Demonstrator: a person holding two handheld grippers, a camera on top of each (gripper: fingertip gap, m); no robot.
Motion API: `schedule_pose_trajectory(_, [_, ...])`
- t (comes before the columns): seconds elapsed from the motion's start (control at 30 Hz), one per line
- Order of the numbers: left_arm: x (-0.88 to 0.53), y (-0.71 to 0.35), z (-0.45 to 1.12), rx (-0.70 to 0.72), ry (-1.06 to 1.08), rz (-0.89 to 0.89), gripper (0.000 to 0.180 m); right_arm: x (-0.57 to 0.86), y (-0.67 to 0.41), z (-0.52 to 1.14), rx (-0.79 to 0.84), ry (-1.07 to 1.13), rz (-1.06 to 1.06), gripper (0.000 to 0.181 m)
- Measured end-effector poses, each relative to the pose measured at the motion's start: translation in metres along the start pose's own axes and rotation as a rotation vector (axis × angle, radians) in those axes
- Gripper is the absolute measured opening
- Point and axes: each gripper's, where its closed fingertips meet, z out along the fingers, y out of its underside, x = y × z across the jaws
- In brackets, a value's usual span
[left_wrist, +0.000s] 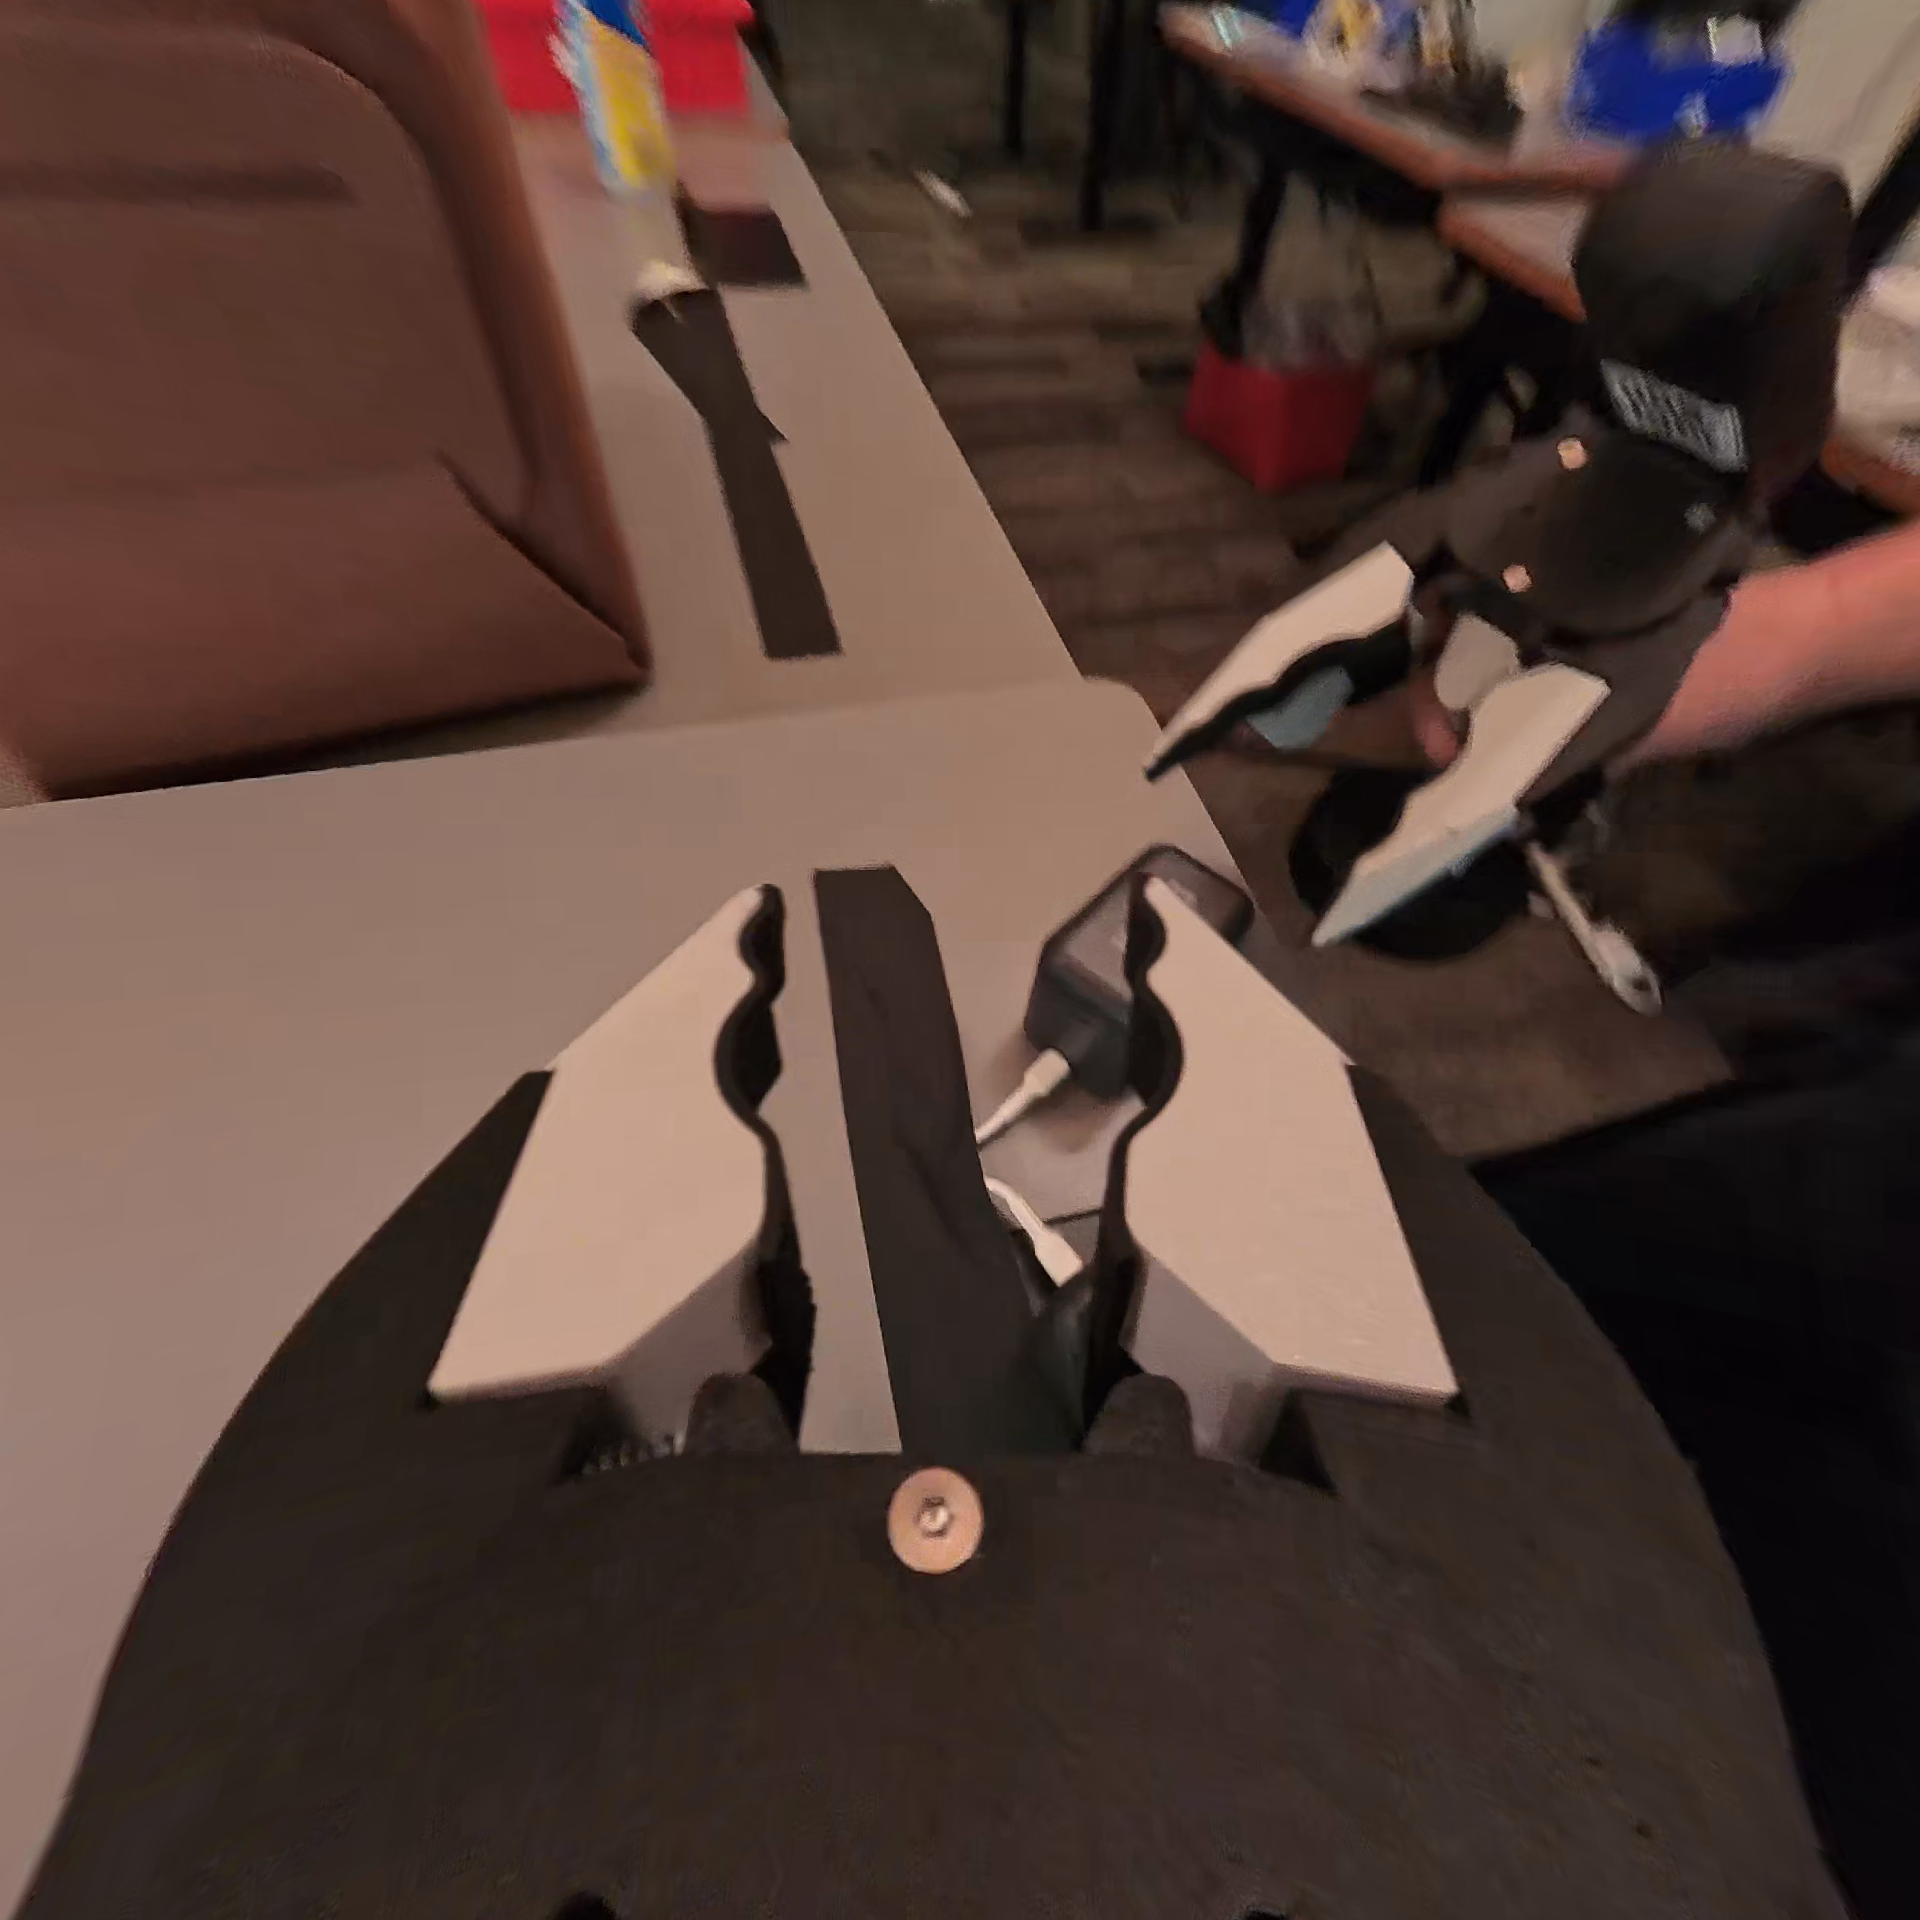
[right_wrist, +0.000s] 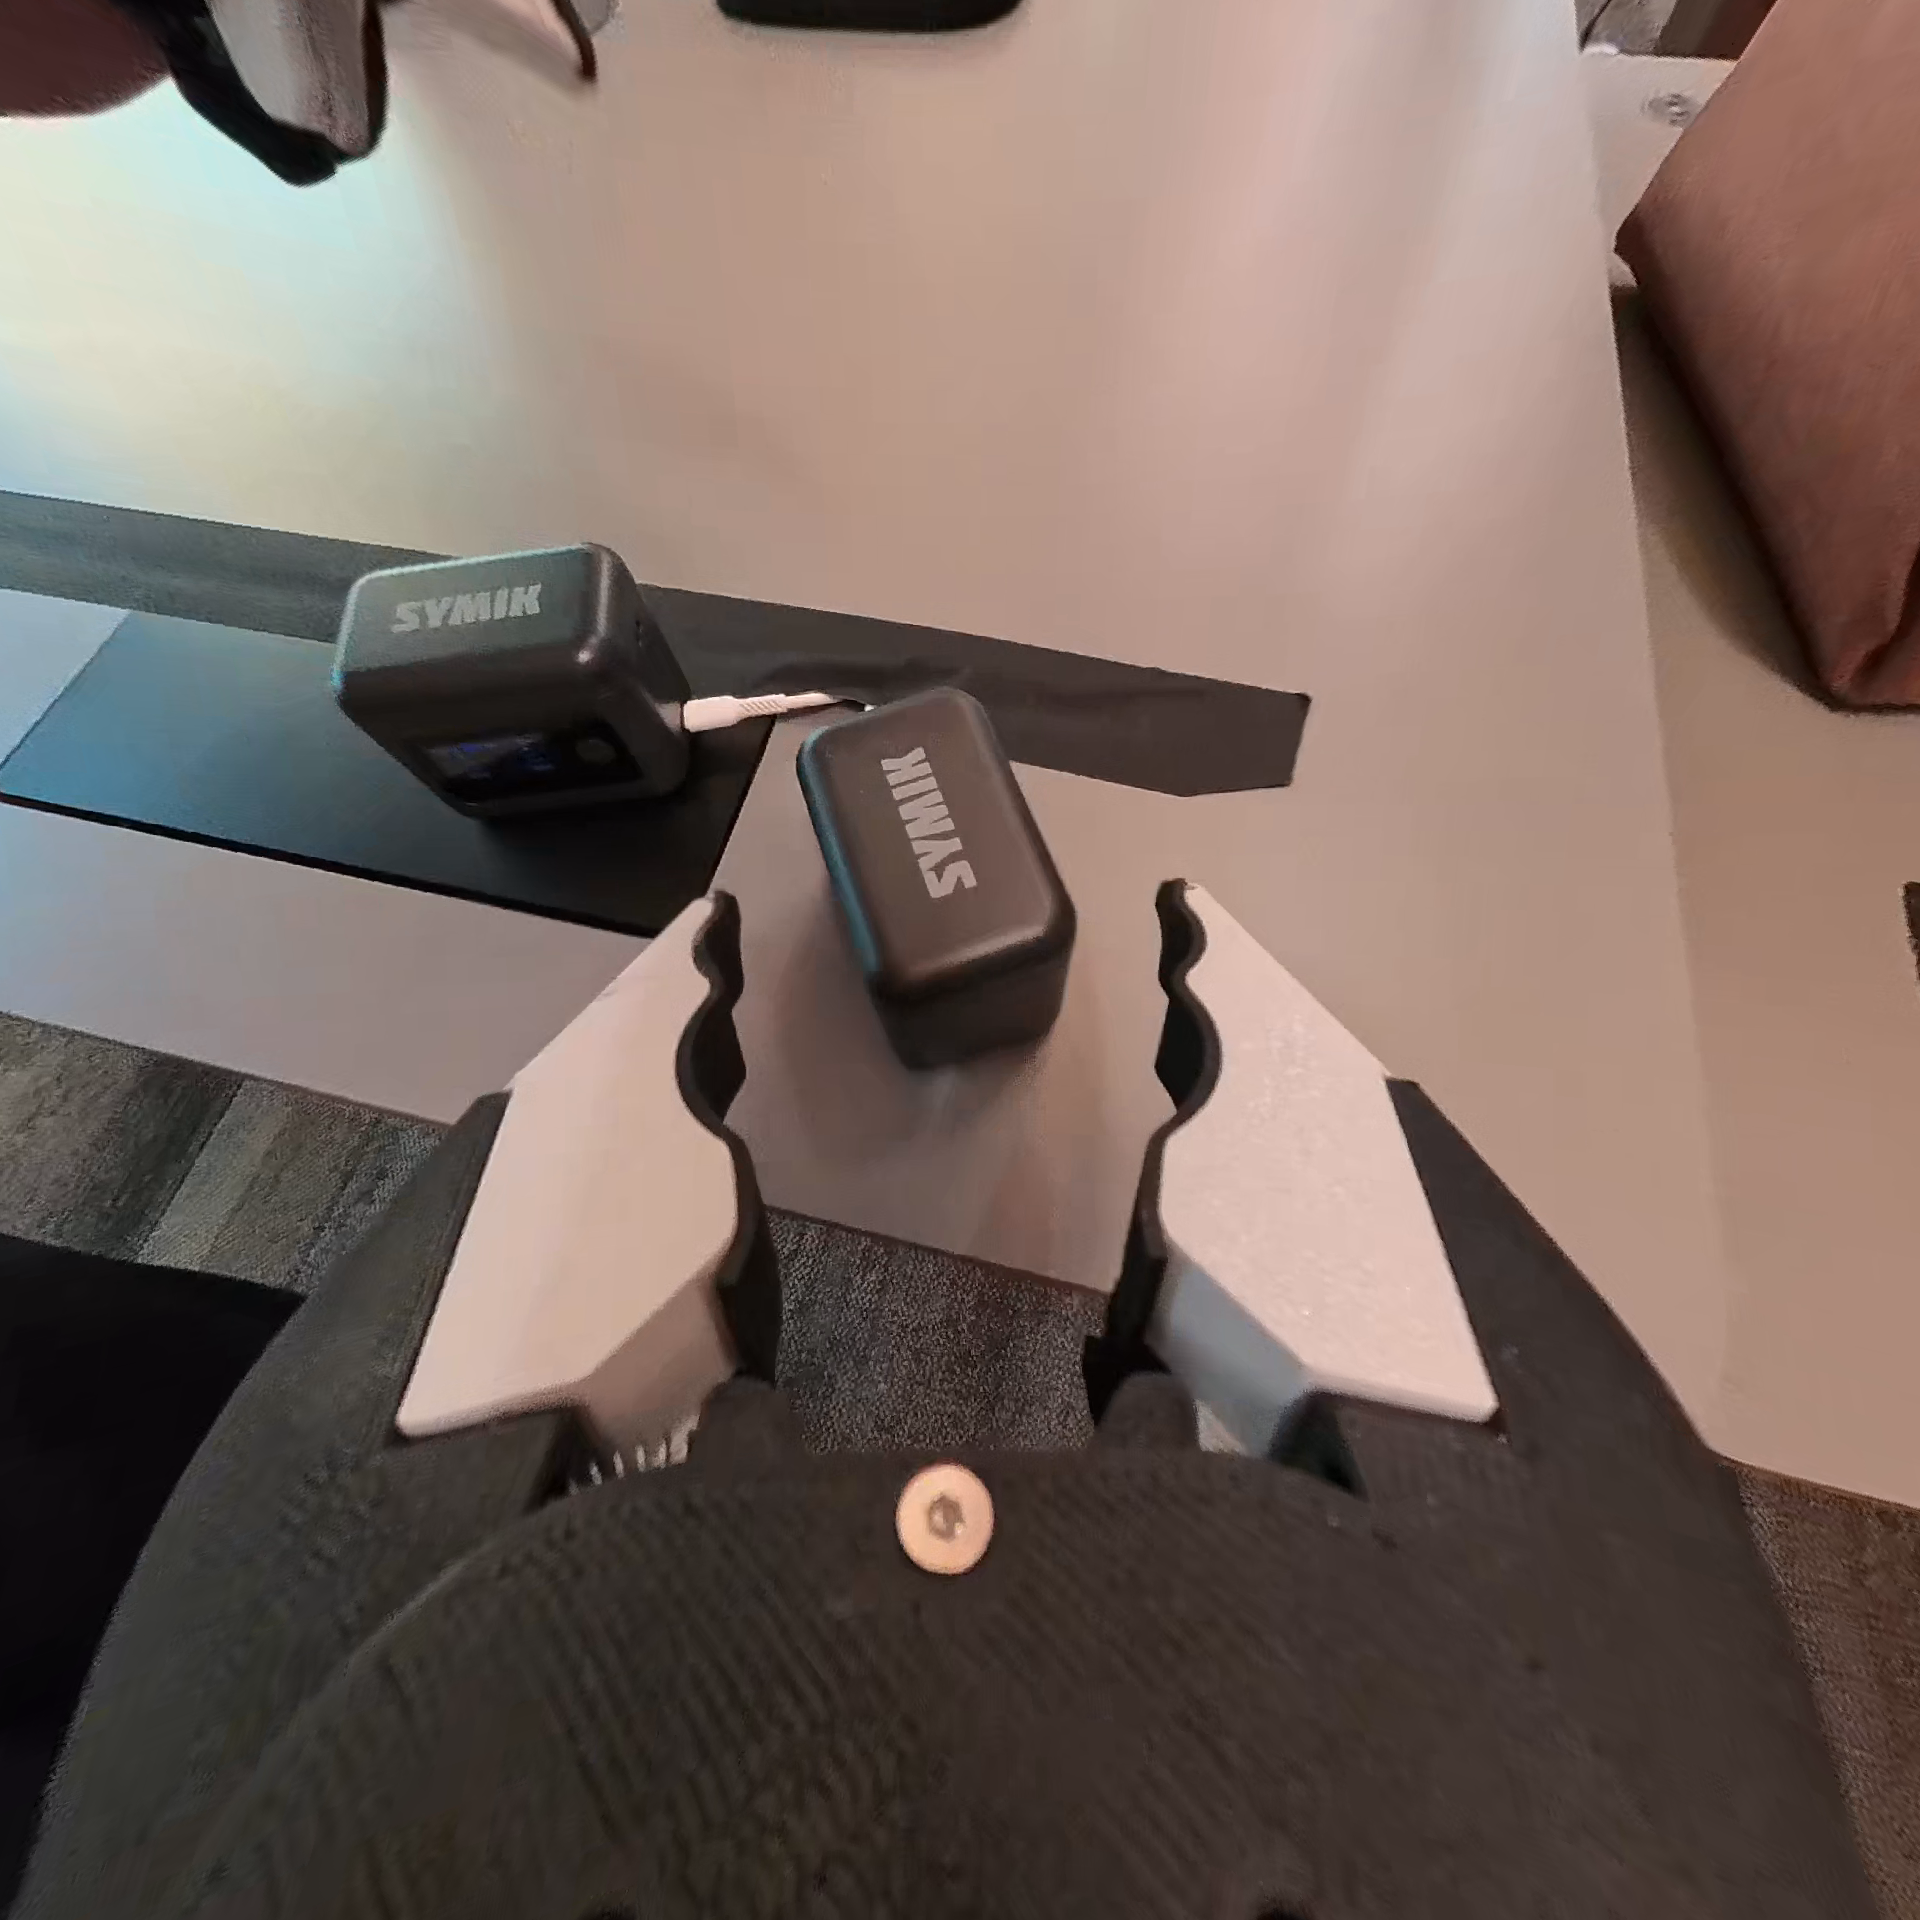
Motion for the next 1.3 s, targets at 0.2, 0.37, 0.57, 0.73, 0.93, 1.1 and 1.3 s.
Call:
schedule_pose_trajectory(0.2, [-0.001,-0.018,-0.015,0.143,-0.038,-0.12,0.009,0.002,-0.009,-0.016,0.023,-0.051,0.02,0.072])
schedule_pose_trajectory(0.37, [0.006,0.002,0.004,0.123,-0.054,-0.024,0.036,-0.001,-0.008,-0.011,-0.028,-0.097,0.034,0.066])
schedule_pose_trajectory(0.57, [0.031,0.084,0.047,-0.326,0.364,0.255,0.027,-0.004,0.006,0.014,-0.149,-0.053,-0.1,0.077])
schedule_pose_trajectory(0.73, [0.034,0.109,0.069,-0.476,0.522,0.486,0.023,0.005,0.02,0.033,-0.167,-0.021,-0.091,0.08])
schedule_pose_trajectory(0.93, [0.042,0.125,0.084,-0.529,0.602,0.558,0.014,0.0,0.029,0.047,-0.138,-0.073,-0.102,0.07])
schedule_pose_trajectory(1.1, [0.042,0.123,0.09,-0.503,0.613,0.519,0.009,-0.001,0.032,0.051,-0.11,-0.085,-0.091,0.062])
schedule_pose_trajectory(1.3, [0.042,0.123,0.089,-0.479,0.604,0.54,0.009,-0.005,0.039,0.058,-0.099,-0.098,-0.034,0.066])
